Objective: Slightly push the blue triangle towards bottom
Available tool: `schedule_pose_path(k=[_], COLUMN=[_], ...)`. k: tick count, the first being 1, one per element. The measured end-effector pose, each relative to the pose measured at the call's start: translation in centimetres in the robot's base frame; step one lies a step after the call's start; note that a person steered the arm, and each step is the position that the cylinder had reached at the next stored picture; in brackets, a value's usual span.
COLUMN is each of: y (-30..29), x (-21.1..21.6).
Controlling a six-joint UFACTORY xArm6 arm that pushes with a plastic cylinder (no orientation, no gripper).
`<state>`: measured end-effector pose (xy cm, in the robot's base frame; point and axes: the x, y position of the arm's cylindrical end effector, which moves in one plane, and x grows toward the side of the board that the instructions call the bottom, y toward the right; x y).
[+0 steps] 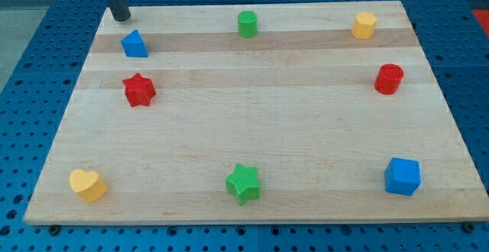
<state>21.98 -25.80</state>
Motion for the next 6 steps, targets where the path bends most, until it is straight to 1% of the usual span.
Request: schedule_pose_path(k=[1, 2, 3, 4, 5, 6], y=[0.6, 0.8, 1.5, 3.0, 4.9, 4.8], x=[0.4, 5.6, 12.4, 17.6, 21.1, 21.8])
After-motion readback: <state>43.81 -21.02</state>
